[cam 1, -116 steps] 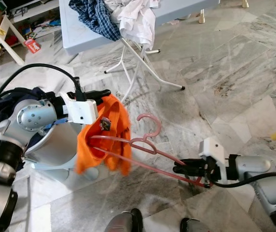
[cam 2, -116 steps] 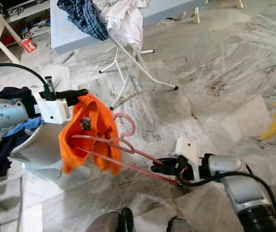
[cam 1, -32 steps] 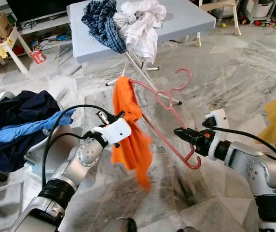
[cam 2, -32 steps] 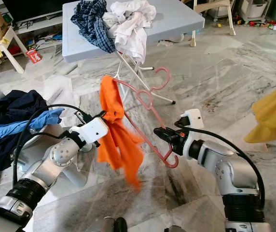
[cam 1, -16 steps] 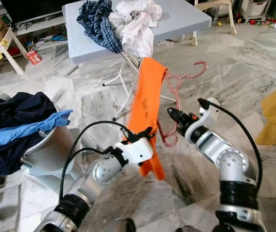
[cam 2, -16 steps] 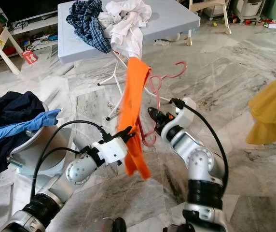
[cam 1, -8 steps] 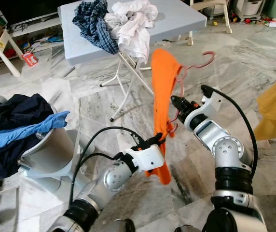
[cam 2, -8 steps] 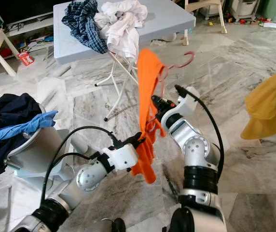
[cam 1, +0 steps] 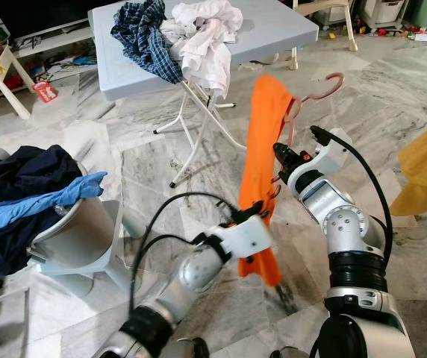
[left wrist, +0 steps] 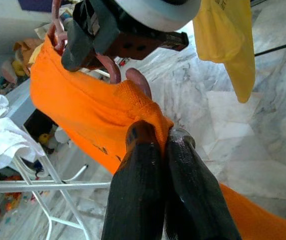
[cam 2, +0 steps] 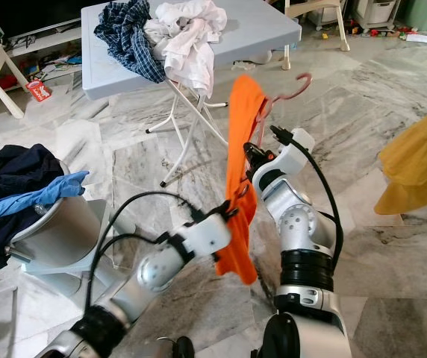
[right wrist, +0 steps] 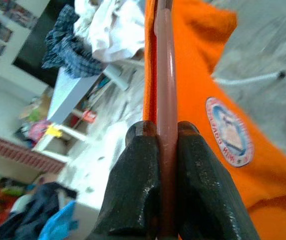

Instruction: Hang hanger

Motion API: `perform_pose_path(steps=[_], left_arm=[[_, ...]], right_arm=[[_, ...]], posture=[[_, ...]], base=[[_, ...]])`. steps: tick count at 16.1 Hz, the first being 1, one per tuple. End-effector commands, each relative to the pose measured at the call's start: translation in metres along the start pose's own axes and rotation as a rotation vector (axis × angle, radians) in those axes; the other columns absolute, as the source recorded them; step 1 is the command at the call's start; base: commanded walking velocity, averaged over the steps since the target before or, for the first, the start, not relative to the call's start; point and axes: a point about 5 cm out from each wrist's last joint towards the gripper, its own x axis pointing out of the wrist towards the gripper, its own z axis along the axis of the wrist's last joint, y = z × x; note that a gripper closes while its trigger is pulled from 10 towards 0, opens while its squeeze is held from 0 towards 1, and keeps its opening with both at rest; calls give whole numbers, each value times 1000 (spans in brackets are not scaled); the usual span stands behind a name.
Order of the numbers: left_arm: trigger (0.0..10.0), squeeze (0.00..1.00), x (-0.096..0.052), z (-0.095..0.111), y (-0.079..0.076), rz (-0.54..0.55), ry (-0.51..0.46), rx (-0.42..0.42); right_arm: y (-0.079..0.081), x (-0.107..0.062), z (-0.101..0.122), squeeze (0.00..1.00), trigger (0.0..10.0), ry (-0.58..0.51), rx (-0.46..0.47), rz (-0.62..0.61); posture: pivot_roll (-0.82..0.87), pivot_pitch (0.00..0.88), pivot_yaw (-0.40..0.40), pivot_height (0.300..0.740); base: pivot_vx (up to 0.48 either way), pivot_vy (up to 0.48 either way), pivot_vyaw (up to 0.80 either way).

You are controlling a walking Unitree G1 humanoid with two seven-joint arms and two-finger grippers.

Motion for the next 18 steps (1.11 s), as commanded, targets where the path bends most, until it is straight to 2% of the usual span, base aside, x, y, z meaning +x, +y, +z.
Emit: perform_pose_path(steps=[1,3,4,5,6,9,11,14,18], left_arm=[[10000,0,4,5,-5,-36,-18,2],[10000,0,7,10,-14,-90,-34,31],[10000,0,4,5,-23,-140,-15,70],[10000,0,3,3,-25,-150,-10,80],[10000,0,-5,-8,-27,-174,20,111],[10000,0,-17,-26,-23,-189,76,140],[10000,0,-25,-39,-19,-189,119,153],[10000,0,-17,-29,-18,-155,93,117],[10000,0,-5,-15,-27,-161,50,98]], right_arm=[[13,5,3,0,10000,-30,-28,20],[12,8,5,0,10000,-33,-31,4],[15,11,12,0,10000,-44,-66,15],[16,12,15,0,10000,-48,-73,19],[17,15,24,0,10000,-36,-143,20],[12,17,28,0,10000,35,-226,0],[7,18,29,0,10000,66,-206,-8],[1,21,26,0,10000,38,-221,-77],[-1,22,13,0,10000,71,-217,-114]], posture=[[-69,125,98,740],[-70,126,101,740],[-74,127,104,740],[-82,128,108,740],[-84,129,111,740],[-90,134,107,740],[-92,136,100,740],[-91,136,93,740],[-86,135,96,740]], base=[[0,0,0],[0,0,0],[0,0,0],[0,0,0],[0,0,0],[0,0,0],[0,0,0],[0,0,0],[0,0,0]])
